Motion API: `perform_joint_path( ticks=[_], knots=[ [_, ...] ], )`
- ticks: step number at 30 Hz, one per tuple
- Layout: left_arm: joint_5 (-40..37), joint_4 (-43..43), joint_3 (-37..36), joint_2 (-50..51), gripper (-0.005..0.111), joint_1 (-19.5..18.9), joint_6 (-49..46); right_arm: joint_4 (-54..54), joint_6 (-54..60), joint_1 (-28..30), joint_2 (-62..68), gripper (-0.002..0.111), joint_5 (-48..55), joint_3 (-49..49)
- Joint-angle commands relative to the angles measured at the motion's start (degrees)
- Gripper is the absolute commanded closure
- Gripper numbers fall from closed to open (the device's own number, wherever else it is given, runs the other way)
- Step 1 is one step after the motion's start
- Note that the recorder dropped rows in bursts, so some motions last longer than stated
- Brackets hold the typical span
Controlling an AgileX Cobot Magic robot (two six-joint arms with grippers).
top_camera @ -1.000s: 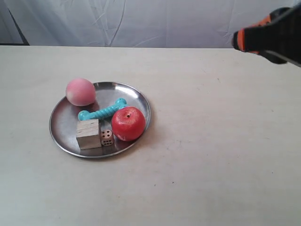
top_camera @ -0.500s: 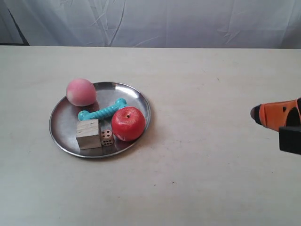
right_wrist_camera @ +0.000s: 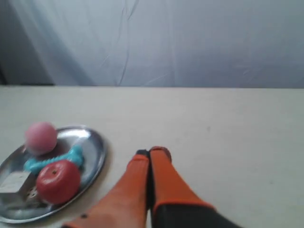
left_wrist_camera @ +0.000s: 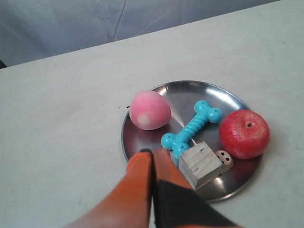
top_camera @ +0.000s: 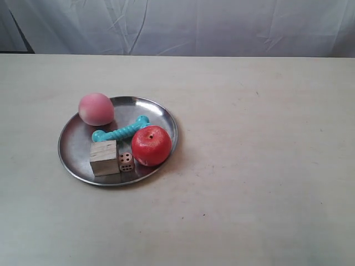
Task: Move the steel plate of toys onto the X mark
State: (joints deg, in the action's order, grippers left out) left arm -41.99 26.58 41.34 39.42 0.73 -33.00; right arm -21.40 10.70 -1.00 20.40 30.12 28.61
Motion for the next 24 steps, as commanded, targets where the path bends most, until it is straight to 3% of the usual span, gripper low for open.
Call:
perform_joint_path(
  ticks=[1, 12, 24],
  knots=[
    [0.0, 0.0, -0.2, -0.3, 0.107, 0.0, -0.1, 0.4, 0.5, 5.7, -9.0, 0.108, -5.8, -9.1],
    [0.0, 0.0, -0.2, -0.3, 0.107, 0.0, -0.1, 1.8, 0.5, 6.5, -13.9, 0.108, -10.1, -28.4],
    [0.0, 0.0, -0.2, -0.3, 0.107, 0.0, -0.1, 1.3, -0.5, 6.5, -13.9, 0.108, -11.8, -28.6]
  ],
)
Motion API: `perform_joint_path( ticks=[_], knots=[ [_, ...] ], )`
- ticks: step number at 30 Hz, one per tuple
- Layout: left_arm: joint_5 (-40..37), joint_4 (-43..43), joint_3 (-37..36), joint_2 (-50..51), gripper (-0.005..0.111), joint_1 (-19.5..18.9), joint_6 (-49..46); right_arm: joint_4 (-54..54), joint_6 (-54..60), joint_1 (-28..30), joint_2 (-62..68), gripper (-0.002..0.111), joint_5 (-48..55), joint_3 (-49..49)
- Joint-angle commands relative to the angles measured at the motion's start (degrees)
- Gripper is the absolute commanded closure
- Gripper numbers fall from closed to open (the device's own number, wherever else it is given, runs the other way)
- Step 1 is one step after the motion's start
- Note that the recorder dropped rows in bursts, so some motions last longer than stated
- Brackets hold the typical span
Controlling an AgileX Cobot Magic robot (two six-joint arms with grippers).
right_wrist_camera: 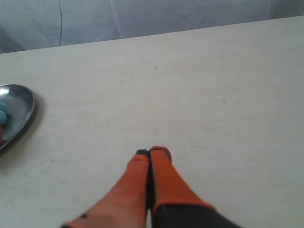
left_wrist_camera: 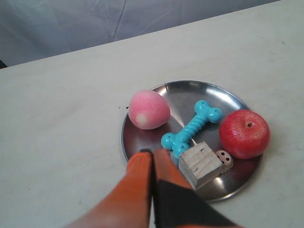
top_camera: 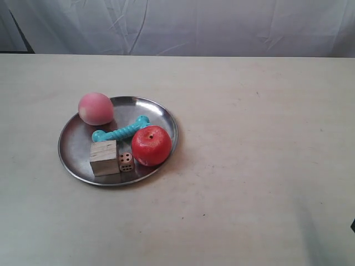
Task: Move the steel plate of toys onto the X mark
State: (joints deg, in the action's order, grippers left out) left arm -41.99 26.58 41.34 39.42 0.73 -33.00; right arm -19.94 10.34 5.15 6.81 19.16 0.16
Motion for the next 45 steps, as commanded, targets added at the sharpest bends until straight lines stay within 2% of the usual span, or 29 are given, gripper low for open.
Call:
perform_joint_path(
  ticks=[1, 9, 13, 16, 20, 22, 26, 34, 37, 45],
  knots=[
    [0.0, 0.0, -0.2, -0.3, 0.107, 0.0, -0.1, -0.1, -0.1, 0.4, -0.3, 0.108, -0.9, -0.2],
    [0.0, 0.0, -0.2, -0.4, 0.107, 0.2, -0.1, -0.1, -0.1, 0.4, -0.3, 0.108, -1.3, -0.2],
    [3.5, -2.7, -2.1, -2.4, 0.107, 0.5, -1.1, -0.1, -0.1, 0.4, -0.3, 0.108, -1.3, -0.2],
    [6.2, -6.4, -6.2, -5.7, 0.107, 0.5, 5.9, -0.1, -0.1, 0.4, -0.3, 0.108, -1.3, -0.2],
    [12.4, -14.6, -13.5, -12.5, 0.107, 0.5, 21.1, -0.1, -0.1, 0.4, -0.3, 0.108, -1.3, -0.2],
    [15.9, -17.6, -17.9, -16.5, 0.107, 0.5, 24.3, -0.1, -0.1, 0.4, -0.3, 0.108, -1.3, -0.2],
    [19.9, -18.1, -25.8, -23.7, 0.107, 0.5, 24.8, -0.1, -0.1, 0.4, -0.3, 0.108, -1.3, -0.2],
    [21.0, -18.1, -36.3, -35.4, 0.107, 0.5, 31.2, -0.1, -0.1, 0.4, -0.3, 0.108, -1.3, -0.2],
    [22.9, -17.8, -38.8, -39.2, 0.107, 0.5, 31.5, -0.1, -0.1, 0.4, -0.3, 0.108, -1.3, -0.2],
    [24.9, -16.3, -41.3, -39.4, 0.107, 0.5, 31.4, -0.1, -0.1, 0.4, -0.3, 0.108, -1.3, -0.2]
  ],
)
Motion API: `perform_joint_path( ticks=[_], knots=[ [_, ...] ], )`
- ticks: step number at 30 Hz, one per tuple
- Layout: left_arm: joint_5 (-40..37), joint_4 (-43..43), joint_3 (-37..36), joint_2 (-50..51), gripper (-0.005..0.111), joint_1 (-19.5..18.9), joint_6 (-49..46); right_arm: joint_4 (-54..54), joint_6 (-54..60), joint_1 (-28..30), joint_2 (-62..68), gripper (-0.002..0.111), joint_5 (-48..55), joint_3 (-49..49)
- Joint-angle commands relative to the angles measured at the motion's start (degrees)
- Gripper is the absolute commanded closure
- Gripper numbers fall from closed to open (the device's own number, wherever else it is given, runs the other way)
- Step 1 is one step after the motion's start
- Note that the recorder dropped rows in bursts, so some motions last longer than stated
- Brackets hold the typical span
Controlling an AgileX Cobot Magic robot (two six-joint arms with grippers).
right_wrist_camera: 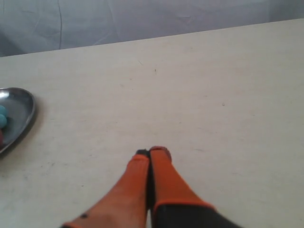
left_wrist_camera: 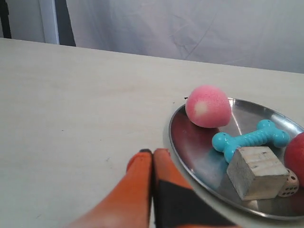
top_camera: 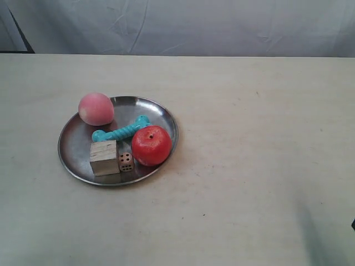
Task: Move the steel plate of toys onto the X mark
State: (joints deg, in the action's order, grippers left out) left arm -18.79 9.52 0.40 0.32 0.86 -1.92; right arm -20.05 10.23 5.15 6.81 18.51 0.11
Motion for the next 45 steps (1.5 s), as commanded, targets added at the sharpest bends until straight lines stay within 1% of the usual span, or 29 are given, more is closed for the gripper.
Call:
perform_joint_path(
  ticks=[1, 13, 16, 18, 20, 45],
  knots=[
    [1.7, 0.8, -0.4, -0.3, 0.107, 0.4, 0.3, 0.0, 0.0, 0.4, -0.3, 0.108, -0.7, -0.1],
    [1.8, 0.8, -0.4, -0.3, 0.107, 0.4, 0.3, 0.0, 0.0, 0.4, -0.3, 0.108, -0.7, -0.1],
    [3.7, 0.8, -0.4, -0.3, 0.107, 0.4, 0.3, 0.0, 0.0, 0.4, -0.3, 0.108, -0.7, -0.1],
    [6.4, 0.8, -0.4, -0.3, 0.107, 0.4, 0.3, 0.0, 0.0, 0.4, -0.3, 0.108, -0.7, -0.1],
    [7.1, 0.8, -0.4, -0.3, 0.107, 0.4, 0.3, 0.0, 0.0, 0.4, -0.3, 0.108, -0.7, -0.1],
    [6.9, 0.8, -0.4, -0.3, 0.107, 0.4, 0.2, 0.0, 0.0, 0.4, -0.3, 0.108, -0.7, -0.1]
  ],
)
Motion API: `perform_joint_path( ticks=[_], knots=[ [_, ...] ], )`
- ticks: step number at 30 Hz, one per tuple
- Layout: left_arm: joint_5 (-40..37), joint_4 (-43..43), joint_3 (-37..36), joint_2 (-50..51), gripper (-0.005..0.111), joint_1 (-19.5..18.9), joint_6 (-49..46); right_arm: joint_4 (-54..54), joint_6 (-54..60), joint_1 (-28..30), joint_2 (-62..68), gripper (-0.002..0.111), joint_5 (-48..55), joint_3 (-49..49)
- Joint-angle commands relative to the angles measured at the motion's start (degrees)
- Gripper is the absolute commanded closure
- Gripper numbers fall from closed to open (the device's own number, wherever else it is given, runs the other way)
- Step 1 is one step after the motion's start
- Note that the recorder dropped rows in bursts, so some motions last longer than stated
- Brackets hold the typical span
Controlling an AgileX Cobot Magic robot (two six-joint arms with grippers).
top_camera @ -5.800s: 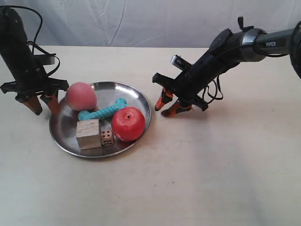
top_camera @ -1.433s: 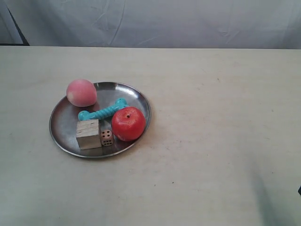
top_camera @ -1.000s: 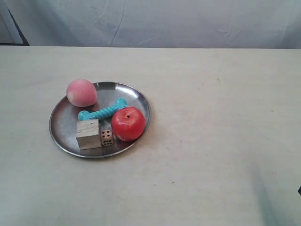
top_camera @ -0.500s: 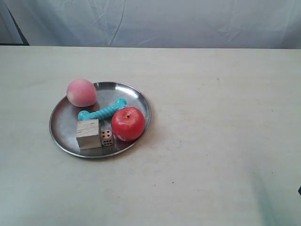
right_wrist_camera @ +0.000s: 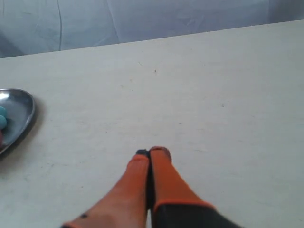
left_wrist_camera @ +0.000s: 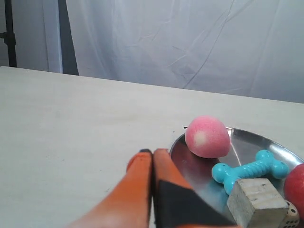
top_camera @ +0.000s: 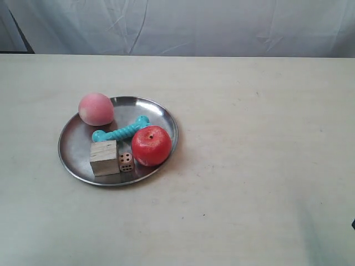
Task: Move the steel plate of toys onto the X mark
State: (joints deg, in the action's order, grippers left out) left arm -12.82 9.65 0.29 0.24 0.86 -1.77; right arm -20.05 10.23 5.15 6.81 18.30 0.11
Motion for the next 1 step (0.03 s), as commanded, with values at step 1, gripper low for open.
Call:
perform_joint_path(
  ticks=[1],
  knots=[
    [1.0, 0.6, -0.3, -0.2, 0.107, 0.4, 0.1, 0.0, 0.0, 0.4, -0.3, 0.108, -0.5, -0.1]
  ],
)
